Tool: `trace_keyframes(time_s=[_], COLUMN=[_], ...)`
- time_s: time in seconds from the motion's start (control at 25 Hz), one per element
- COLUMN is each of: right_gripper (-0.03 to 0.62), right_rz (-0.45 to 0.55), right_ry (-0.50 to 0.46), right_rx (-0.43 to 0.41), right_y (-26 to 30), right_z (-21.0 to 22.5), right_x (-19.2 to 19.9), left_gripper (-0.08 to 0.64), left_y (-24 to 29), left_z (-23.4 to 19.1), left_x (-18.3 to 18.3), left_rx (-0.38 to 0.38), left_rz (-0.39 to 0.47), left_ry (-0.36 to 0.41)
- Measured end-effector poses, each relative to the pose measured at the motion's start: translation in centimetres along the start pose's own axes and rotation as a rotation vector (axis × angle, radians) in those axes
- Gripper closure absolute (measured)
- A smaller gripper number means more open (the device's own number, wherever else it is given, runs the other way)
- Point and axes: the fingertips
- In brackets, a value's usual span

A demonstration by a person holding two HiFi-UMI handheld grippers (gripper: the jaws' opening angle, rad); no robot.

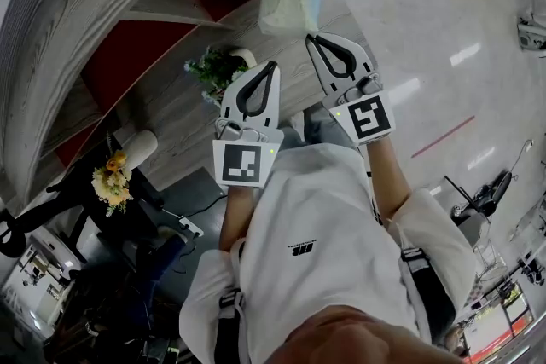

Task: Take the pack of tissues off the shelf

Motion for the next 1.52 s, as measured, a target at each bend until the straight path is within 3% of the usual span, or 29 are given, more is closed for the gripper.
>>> trace_keyframes(time_s=[0.68,1.52], right_gripper=[0.563,0.563], right_rz=[-0.053,-0.151], right_ry=[0.04,0.097], right_rx=[0.061,0.079], right_y=[-4.7,-4.7], right_z=[-1.6,-1.8], right_x=[4.2,11.9], left_gripper=[0.531,0.531], left_y=[-0.7,1.0], left_z=[3.1,2.5], left_x=[4.0,10.8], left_rx=[0.082,0.094], left_rz=[-0.054,-0.132], left_ry=[-0.005,-0.061])
Point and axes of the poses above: the fingertips, and each gripper's own axes: y forward along the fingers, z to its right, x out of its underside, and after that the axes turned 5 degrees about z, right-handed
